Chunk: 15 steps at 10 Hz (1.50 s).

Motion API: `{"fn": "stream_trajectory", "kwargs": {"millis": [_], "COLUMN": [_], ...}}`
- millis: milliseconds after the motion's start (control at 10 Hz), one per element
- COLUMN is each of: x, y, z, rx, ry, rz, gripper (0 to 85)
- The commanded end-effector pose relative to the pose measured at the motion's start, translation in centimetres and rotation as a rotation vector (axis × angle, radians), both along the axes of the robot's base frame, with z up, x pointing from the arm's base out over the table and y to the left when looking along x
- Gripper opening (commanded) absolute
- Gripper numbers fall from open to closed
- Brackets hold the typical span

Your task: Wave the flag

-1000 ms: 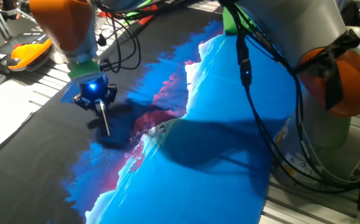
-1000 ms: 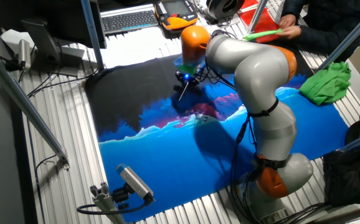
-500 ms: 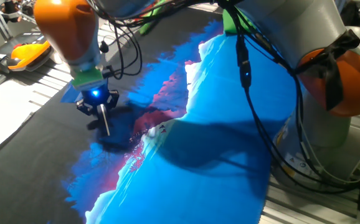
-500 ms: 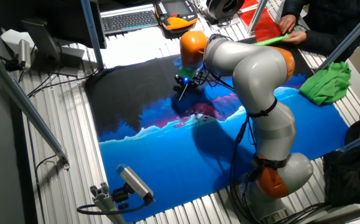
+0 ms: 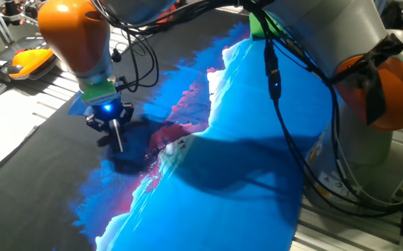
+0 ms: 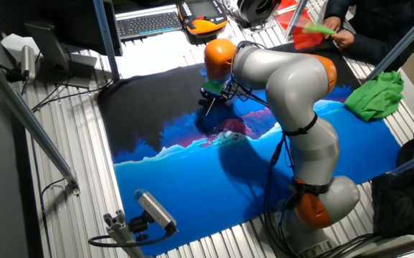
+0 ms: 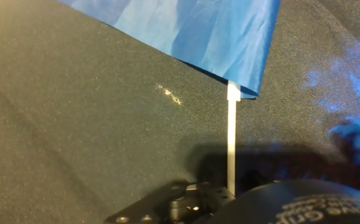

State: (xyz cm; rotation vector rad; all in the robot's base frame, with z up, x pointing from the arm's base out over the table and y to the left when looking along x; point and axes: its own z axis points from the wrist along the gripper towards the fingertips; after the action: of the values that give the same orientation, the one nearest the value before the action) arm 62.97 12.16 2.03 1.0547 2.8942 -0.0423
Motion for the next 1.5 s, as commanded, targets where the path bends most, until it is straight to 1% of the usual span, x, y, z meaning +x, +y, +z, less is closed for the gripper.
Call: {"fn": "stream_trajectory", "kwargs": {"millis": [0, 100, 400, 500, 700, 800, 900, 1000, 1100, 1200, 1300, 1400], "x": [0.08, 0.07, 0.06, 0.09, 0.10, 0.12, 0.20, 0.32, 0.43, 0.46, 0.46, 0.46], "y": [0.0, 0.0, -0.1, -0.2, -0.2, -0.2, -0.2, -0.3, -0.3, -0.3, -0.3, -0.3], "z": [0.2, 0.1, 0.5, 0.5, 0.5, 0.6, 0.7, 1.0, 1.3, 1.3, 1.2, 0.9], "rx": [0.006, 0.013, 0.012, 0.019, 0.037, 0.038, 0.022, 0.021, 0.058, 0.064, 0.063, 0.068], "ry": [-0.002, -0.003, -0.005, -0.003, 0.000, 0.003, 0.008, 0.012, 0.022, 0.025, 0.023, 0.022], "rz": [0.009, 0.019, 0.037, 0.045, 0.052, 0.044, 0.040, 0.034, 0.027, 0.024, 0.024, 0.027], "gripper": [34.0, 17.0, 17.0, 0.0, 0.0, 0.0, 17.0, 34.0, 34.0, 34.0, 34.0, 34.0]}}
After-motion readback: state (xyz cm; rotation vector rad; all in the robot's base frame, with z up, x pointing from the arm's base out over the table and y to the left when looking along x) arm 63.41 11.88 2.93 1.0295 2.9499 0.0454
